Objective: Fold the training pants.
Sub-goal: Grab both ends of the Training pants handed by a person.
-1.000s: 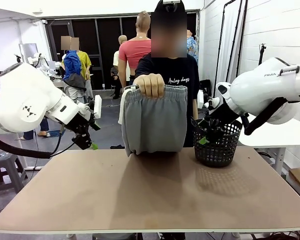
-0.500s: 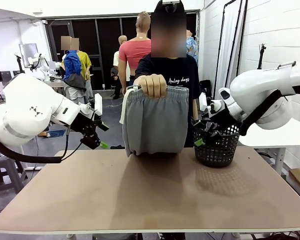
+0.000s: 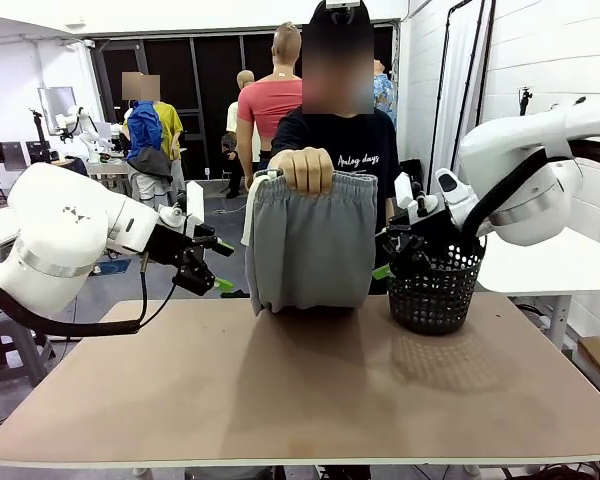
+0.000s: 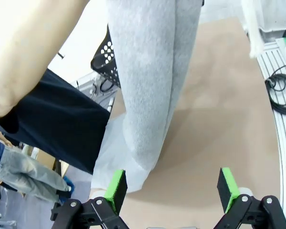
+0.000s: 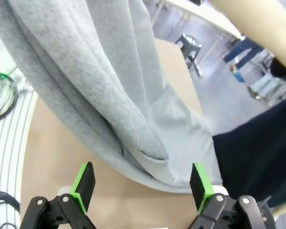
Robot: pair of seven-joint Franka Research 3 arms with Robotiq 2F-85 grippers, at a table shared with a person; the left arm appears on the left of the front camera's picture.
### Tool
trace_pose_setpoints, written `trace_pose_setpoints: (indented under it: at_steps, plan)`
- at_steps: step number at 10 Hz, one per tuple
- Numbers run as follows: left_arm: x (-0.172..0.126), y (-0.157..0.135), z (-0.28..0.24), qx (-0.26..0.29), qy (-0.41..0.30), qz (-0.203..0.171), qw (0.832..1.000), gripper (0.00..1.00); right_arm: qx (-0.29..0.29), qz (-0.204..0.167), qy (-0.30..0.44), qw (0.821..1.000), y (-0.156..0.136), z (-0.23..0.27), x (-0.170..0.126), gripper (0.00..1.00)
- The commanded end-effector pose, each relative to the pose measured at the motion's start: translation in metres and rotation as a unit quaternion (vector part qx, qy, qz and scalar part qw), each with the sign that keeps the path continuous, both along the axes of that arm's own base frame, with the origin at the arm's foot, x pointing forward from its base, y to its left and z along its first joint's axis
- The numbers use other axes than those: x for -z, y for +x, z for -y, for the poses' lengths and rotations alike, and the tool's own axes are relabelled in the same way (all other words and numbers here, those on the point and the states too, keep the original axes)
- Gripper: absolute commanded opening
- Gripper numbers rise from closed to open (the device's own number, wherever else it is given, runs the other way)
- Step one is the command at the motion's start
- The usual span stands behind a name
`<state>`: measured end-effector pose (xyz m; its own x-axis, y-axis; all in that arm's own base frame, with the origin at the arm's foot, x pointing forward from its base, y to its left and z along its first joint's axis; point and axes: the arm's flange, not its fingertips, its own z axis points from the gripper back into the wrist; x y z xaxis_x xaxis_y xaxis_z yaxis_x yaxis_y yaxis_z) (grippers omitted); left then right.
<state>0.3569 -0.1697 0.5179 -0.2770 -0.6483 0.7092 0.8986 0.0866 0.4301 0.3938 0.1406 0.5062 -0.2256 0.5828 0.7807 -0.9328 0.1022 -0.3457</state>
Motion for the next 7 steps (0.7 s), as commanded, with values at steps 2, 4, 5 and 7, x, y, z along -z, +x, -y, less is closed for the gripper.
trace_pose_setpoints:
  at_steps: [2,4,5,7]
  plan:
    - [0.019,-0.005,0.002,0.034,-0.061,0.0,0.998,1.0,-0.035,-0.012,0.025,0.999,0.008,0.0,0.007,1.0]
    - [0.017,-0.006,0.004,0.04,-0.081,0.0,0.996,1.0,-0.049,-0.017,0.032,0.998,0.002,-0.002,0.006,1.0]
    - [0.017,-0.004,0.005,0.044,-0.093,-0.002,0.995,1.0,-0.052,-0.017,0.035,0.998,0.001,-0.003,0.006,1.0]
    - [0.014,0.002,0.008,0.04,-0.102,0.012,0.994,1.0,-0.056,0.0,0.053,0.997,-0.001,-0.007,0.006,1.0]
